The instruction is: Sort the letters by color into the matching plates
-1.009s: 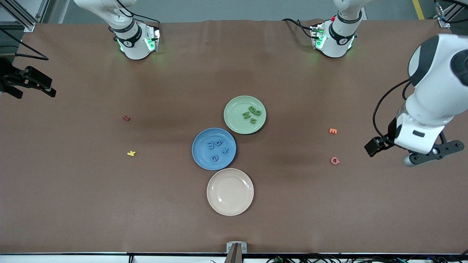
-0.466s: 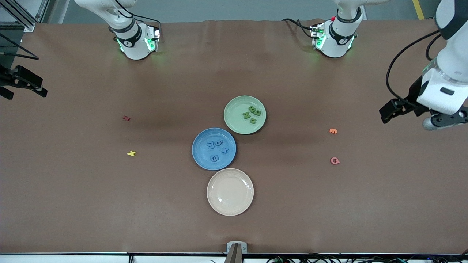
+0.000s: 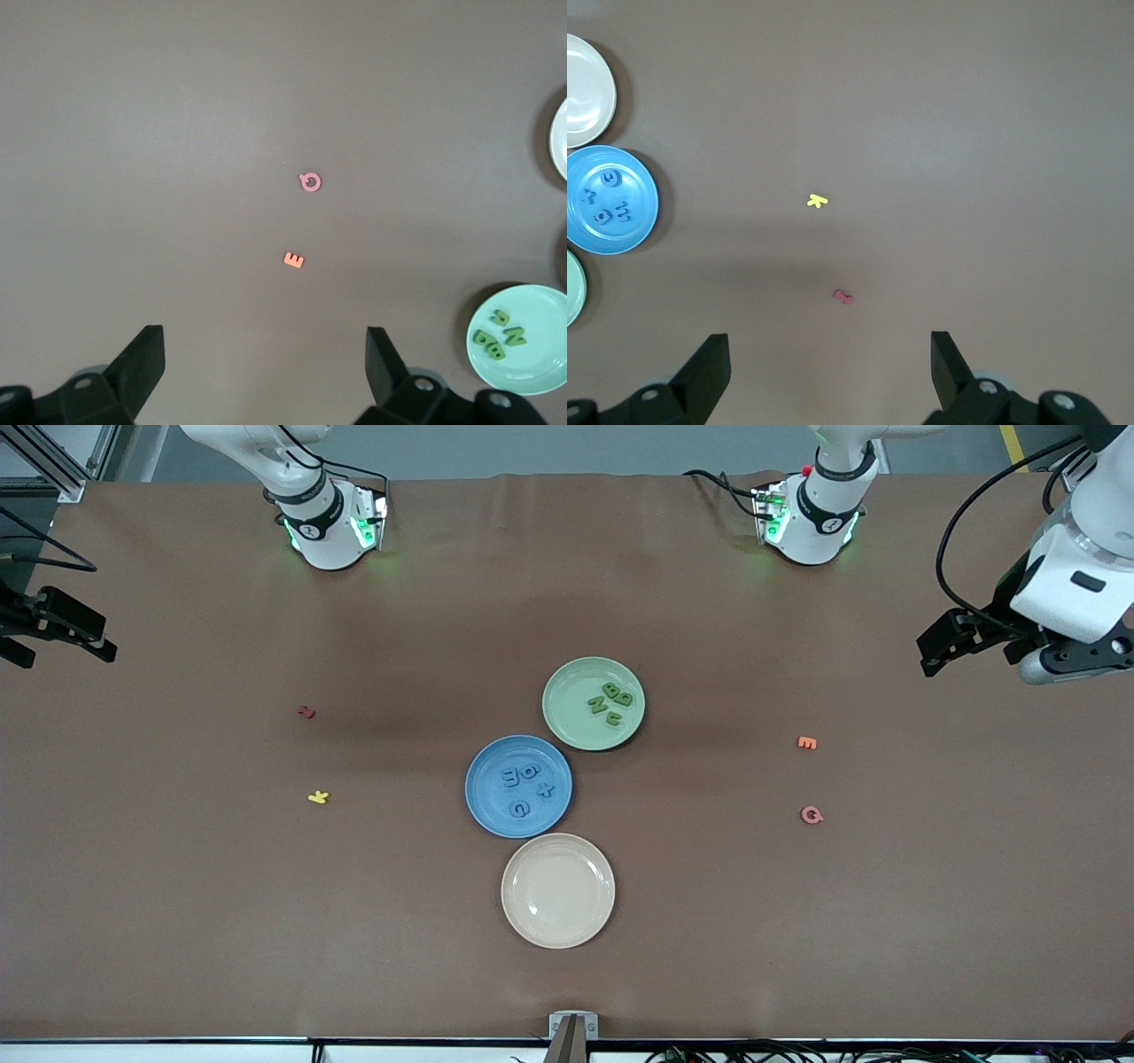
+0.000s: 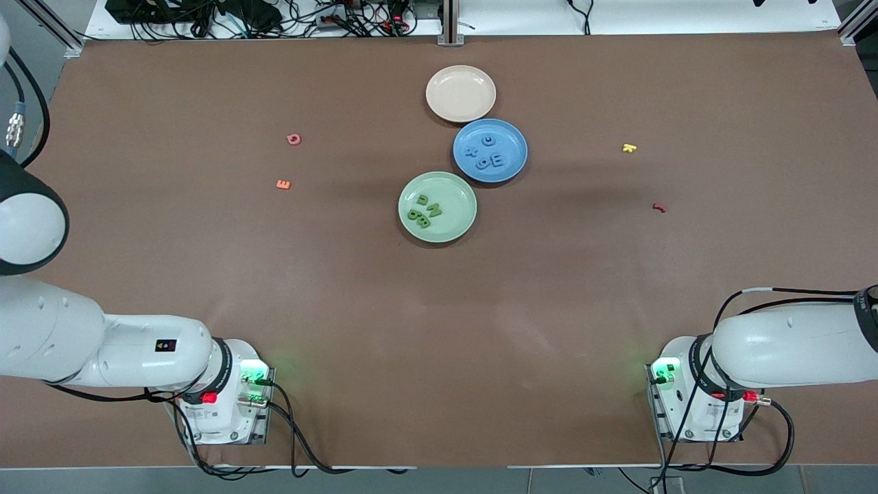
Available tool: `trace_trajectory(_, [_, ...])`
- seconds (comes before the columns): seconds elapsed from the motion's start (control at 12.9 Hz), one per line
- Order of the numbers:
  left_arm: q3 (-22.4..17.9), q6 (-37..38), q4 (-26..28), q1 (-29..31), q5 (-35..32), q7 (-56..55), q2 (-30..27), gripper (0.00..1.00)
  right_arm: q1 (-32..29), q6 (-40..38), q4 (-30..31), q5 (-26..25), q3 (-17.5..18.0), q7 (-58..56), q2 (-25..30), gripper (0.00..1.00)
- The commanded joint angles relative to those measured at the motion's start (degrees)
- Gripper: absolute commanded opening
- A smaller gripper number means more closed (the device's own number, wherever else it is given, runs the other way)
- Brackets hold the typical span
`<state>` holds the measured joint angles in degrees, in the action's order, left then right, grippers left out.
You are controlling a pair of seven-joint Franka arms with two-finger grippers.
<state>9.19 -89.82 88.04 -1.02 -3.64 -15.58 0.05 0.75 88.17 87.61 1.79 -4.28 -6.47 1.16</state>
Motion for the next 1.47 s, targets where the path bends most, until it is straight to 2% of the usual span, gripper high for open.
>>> trace_trajectory(0.0, [-2.33,0.08,2.57,-0.04,3.11,3.89,-2.42,1.0,-1.09,-0.37,-1.56,-0.38,0.5,-0.21,-0.64,1.0])
trace_trajectory(0.62, [-2.43,0.78,1.08,2.07,3.29,6.6,-2.69,1.0,-1.19,-0.54,-2.27,-0.56,0.41,-0.47,-0.64,1.0])
trace_trajectory(1.4, [-1.9,2.62,-1.12,1.54,2.32,7.76,-1.28,1.0,-1.19,-0.37,-2.35,-0.56,0.41,-0.56,-0.64,1.0])
